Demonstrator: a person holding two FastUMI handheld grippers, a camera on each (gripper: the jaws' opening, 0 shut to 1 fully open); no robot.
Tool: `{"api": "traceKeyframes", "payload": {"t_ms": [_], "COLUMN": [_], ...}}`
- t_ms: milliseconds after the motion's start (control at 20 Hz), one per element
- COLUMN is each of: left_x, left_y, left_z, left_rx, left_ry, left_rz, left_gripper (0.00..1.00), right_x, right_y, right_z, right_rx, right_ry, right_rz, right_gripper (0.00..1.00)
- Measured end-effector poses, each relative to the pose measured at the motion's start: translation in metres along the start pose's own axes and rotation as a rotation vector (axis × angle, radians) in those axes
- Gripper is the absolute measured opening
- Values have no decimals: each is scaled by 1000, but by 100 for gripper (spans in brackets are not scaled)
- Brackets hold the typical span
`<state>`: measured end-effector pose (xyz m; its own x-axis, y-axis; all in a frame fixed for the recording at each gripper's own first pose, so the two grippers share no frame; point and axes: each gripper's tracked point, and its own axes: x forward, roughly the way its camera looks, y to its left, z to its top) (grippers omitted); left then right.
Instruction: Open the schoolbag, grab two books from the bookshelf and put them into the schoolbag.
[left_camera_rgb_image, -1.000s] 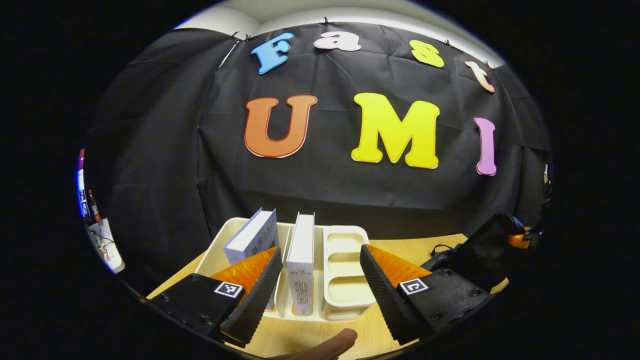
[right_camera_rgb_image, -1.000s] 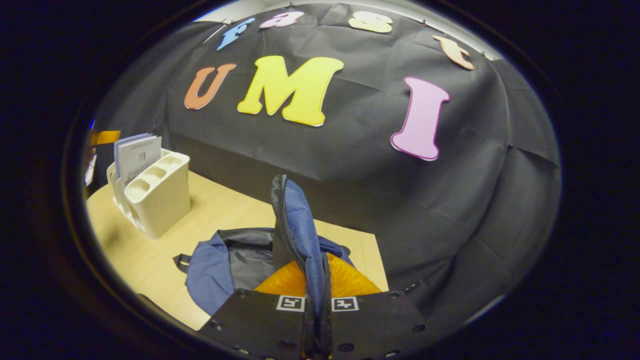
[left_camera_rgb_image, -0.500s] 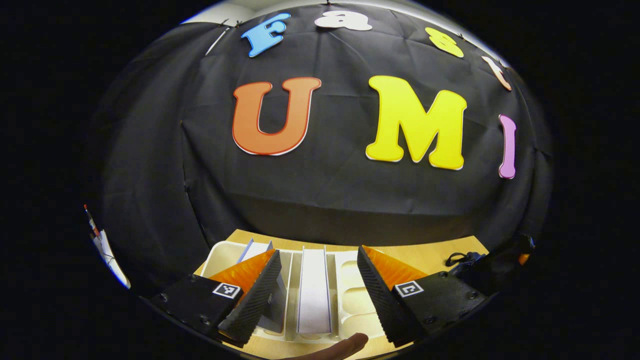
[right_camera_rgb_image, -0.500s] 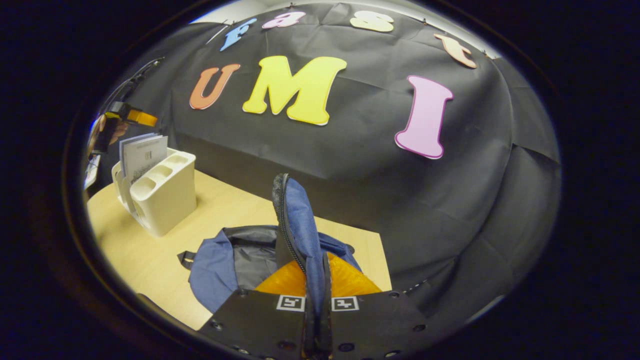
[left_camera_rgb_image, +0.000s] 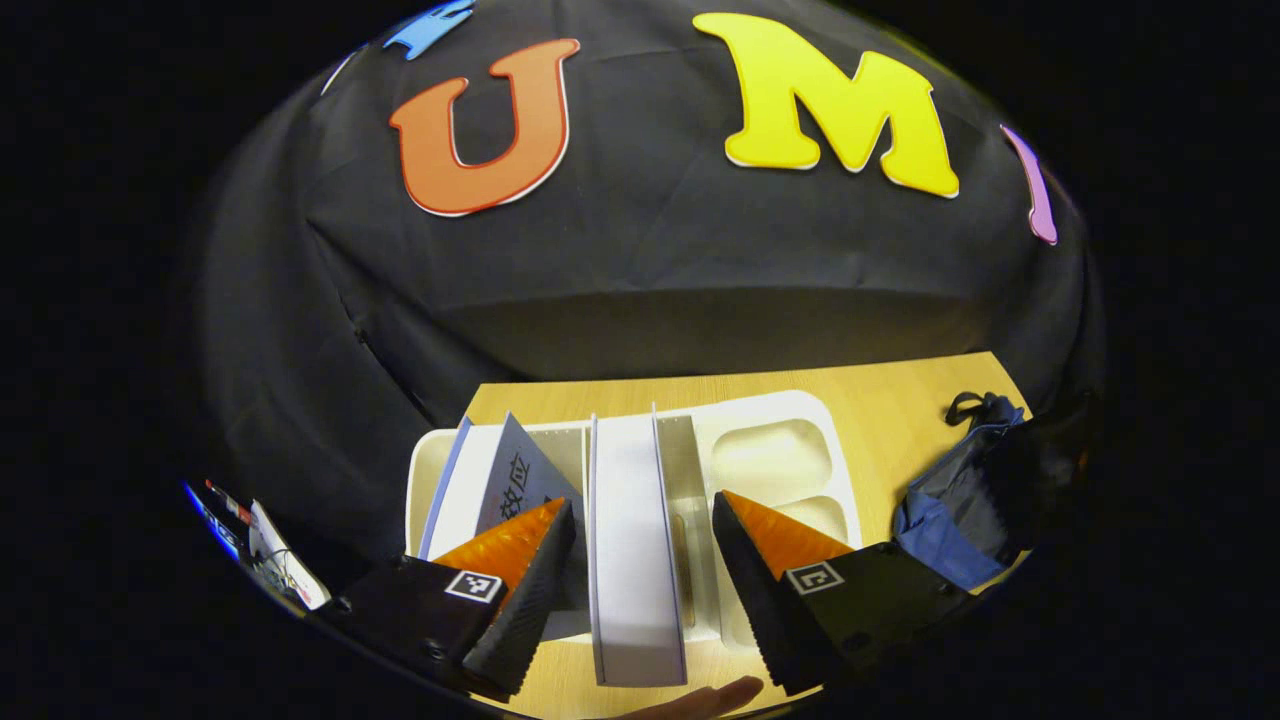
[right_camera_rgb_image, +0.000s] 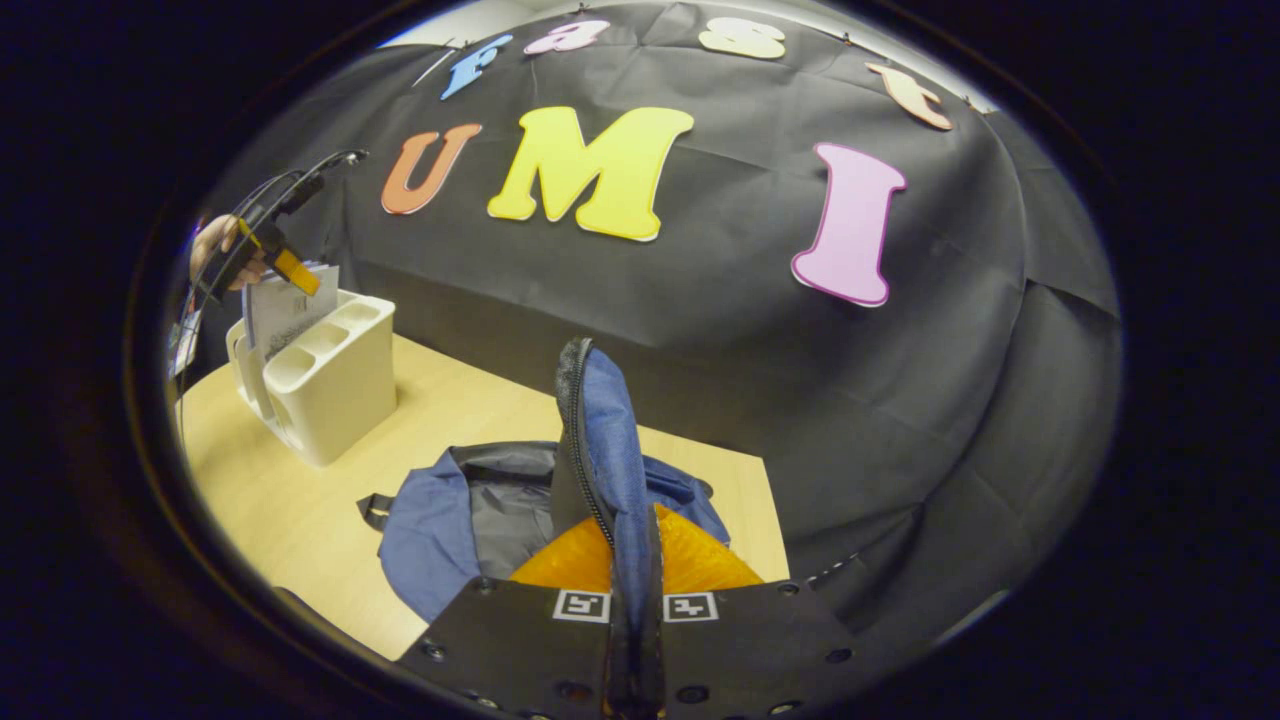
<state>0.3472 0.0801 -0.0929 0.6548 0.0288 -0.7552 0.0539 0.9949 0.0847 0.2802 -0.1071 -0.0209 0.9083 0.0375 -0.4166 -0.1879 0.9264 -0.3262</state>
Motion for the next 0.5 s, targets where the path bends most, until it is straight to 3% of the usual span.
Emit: {"api": "traceKeyframes", "payload": {"t_ms": [150, 250, 300, 350, 500], "left_x": [9, 15, 13, 11, 4], "left_y": [0, 5, 0, -4, -10], "left_z": [-12, -15, -21, -21, -26], "left_rx": [16, 12, 1, -3, -36], "left_ry": [120, 140, 164, 164, 163], "left_rz": [25, 65, 51, 40, -6], "left_gripper": [81, 73, 56, 57, 47], "right_x": [0, -1, -3, -3, -4], "right_y": [4, 6, 11, 13, 12], "right_z": [-1, -5, -5, -5, -9], "right_rx": [-16, -17, -21, -21, -5], "right_ry": [2, 8, 3, -1, 5], "right_rz": [4, -7, 5, 8, 8], "right_gripper": [5, 5, 5, 5, 5]}}
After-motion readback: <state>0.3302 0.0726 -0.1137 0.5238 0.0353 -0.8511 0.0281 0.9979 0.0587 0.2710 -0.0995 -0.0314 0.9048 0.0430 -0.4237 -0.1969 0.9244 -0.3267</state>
